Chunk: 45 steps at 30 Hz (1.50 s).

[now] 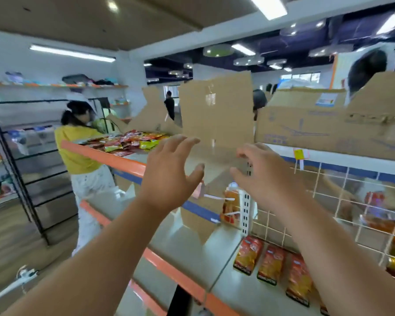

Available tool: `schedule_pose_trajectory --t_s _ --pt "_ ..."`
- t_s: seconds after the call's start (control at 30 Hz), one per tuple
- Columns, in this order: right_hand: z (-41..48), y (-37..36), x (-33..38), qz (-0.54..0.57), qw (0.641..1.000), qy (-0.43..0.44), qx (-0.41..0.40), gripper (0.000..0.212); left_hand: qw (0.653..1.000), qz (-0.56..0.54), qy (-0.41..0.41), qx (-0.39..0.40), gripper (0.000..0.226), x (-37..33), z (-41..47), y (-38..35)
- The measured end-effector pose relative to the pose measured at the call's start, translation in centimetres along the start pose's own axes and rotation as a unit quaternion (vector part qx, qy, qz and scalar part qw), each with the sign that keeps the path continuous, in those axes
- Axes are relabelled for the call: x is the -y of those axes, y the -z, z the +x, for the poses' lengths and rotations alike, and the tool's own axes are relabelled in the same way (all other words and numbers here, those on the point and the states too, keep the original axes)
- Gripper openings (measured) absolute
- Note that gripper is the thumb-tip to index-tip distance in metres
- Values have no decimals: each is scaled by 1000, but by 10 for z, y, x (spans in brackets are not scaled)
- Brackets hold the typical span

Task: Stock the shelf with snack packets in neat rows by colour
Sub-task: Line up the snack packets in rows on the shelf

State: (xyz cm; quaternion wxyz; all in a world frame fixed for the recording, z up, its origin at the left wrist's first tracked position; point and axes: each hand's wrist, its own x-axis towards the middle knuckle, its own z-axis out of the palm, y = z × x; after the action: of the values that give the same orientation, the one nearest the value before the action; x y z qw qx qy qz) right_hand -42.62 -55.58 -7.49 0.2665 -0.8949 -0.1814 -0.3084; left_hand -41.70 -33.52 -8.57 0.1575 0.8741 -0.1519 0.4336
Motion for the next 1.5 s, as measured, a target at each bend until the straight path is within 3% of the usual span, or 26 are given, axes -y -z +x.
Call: schedule_pose_trajectory --t_s 0.23,0.4,0.77,1.03,1.23,1.37,1.5 --pt "91 -51 87 -43 998 28 37 25 998 23 44 44 54 141 21 58" --pt "134 -81 120 -72 995 6 66 21 994 16 61 89 43 198 34 75" --pt "206 -120 123 -135 974 3 181 12 972 -15 99 214 42 236 91 32" --pt "269 -179 114 -240 909 26 339 29 957 10 122 261 37 264 134 0" --pt "294 -220 107 -272 878 24 394 35 951 61 101 284 45 297 150 -28" --pt "306 -243 109 -307 855 28 417 40 946 115 26 303 51 316 158 -57" --pt "310 -260 112 -325 848 25 419 35 948 122 -49 290 39 332 169 -84"
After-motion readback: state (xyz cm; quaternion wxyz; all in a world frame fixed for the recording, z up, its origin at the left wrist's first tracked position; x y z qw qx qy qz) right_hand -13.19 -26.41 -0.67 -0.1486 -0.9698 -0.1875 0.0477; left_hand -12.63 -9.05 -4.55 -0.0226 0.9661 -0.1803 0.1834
